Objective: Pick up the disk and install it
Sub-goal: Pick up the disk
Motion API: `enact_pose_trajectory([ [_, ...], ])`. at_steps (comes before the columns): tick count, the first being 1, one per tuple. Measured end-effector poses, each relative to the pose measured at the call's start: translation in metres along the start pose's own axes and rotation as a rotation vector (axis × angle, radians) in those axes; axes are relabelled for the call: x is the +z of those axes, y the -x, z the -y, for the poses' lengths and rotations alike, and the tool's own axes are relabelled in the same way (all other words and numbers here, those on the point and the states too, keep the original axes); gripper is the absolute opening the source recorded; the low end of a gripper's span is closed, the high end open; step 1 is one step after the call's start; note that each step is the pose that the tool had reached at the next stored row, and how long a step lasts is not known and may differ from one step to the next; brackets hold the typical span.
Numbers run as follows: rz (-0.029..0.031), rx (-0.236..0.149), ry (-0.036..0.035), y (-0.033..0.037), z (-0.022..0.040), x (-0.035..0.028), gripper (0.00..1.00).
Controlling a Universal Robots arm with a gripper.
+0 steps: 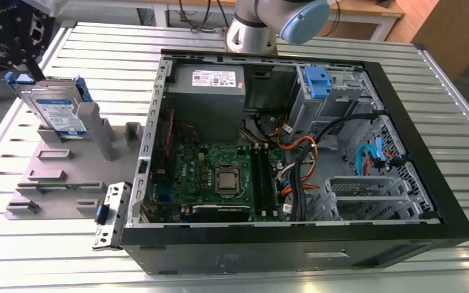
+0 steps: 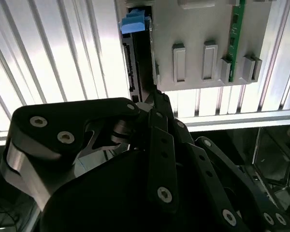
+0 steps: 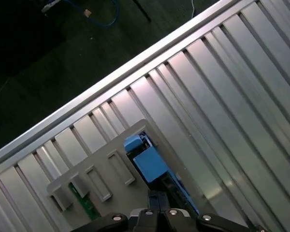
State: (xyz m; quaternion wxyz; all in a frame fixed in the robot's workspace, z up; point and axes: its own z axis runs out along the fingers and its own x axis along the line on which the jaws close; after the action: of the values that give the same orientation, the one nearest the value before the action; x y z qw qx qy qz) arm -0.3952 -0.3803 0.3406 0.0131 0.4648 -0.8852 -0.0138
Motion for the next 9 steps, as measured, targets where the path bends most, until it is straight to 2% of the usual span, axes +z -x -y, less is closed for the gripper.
enact_pose_trajectory([
  [9, -0.0054, -0.148, -0.0016, 0.0000, 0.0000, 0.0005, 0.11],
])
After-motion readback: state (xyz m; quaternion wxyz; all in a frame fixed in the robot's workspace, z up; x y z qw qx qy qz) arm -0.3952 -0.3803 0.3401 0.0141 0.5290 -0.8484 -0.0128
